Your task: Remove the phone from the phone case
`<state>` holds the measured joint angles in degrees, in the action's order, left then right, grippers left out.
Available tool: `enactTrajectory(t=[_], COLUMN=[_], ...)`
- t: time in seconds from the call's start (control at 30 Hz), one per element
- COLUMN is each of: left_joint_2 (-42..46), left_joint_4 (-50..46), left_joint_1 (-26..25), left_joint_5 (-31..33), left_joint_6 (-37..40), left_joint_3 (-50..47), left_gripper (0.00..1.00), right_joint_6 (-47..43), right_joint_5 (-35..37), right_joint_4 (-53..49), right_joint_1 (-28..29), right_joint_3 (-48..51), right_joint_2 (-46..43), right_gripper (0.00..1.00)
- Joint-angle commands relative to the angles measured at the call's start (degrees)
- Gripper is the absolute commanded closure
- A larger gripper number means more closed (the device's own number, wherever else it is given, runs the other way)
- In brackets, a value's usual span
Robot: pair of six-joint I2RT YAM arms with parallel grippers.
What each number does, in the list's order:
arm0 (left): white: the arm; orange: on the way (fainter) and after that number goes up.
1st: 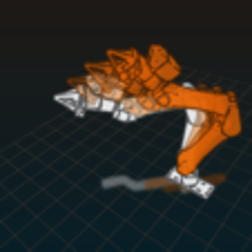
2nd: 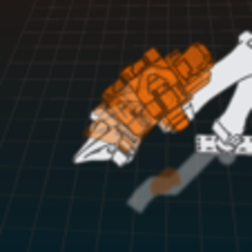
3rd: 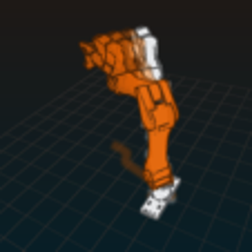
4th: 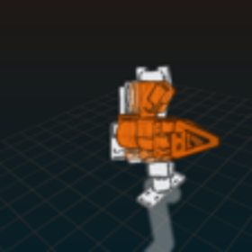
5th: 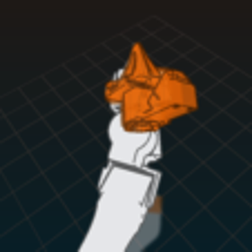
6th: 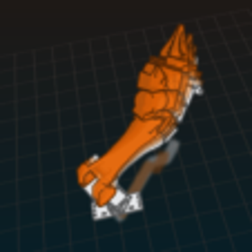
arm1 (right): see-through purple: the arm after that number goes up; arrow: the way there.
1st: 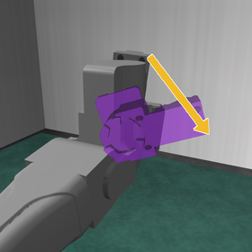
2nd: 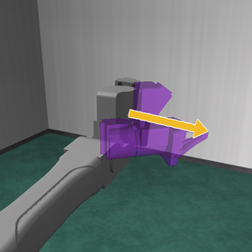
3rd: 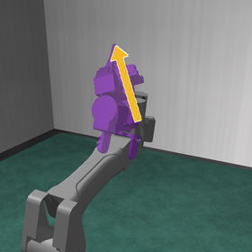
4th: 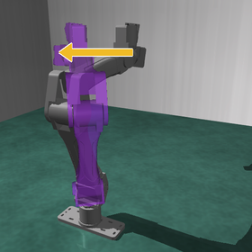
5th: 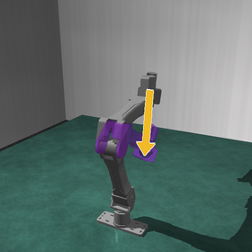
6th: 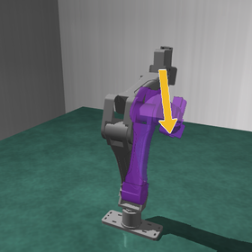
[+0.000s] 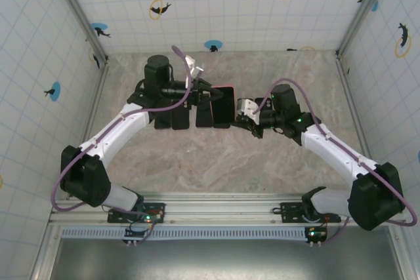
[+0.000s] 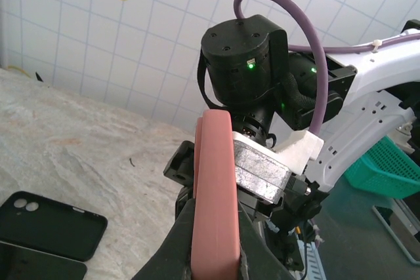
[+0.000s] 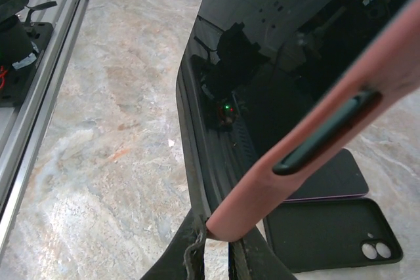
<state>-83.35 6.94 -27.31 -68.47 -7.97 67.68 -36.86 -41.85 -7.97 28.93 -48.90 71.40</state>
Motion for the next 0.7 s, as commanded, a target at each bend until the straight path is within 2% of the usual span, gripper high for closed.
enactTrajectory(t=[0.0, 0.23, 0.47, 0.67], left_joint_2=[0.13, -0.23, -0.89, -1.48], left_joint_4=[-2.6, -0.99, 0.78, 2.32], left_joint_1=[-1.68, -1.69, -1.68, -1.1], left_joint_5=[-6.44, -6.87, -6.77, -1.21], left_joint_6=[-5.39, -6.8, -9.02, -9.41], left_joint_3=[0.89, 1.16, 1.19, 1.18], left_gripper=[1.0, 1.0, 1.0, 1.0], right_joint_6=[0.2, -0.62, -1.92, -0.04], right_joint_5=[2.87, 5.69, 11.42, 8.01], right_joint_4=[14.17, 16.06, 19.17, 18.99], right_joint_1=[-0.01, 0.23, 1.81, 1.83], right_joint_3=[0.67, 1.5, 3.89, 4.66], right_joint_2=[-2.48, -3.13, -4.42, -5.1], right_gripper=[0.94, 0.94, 0.94, 0.93])
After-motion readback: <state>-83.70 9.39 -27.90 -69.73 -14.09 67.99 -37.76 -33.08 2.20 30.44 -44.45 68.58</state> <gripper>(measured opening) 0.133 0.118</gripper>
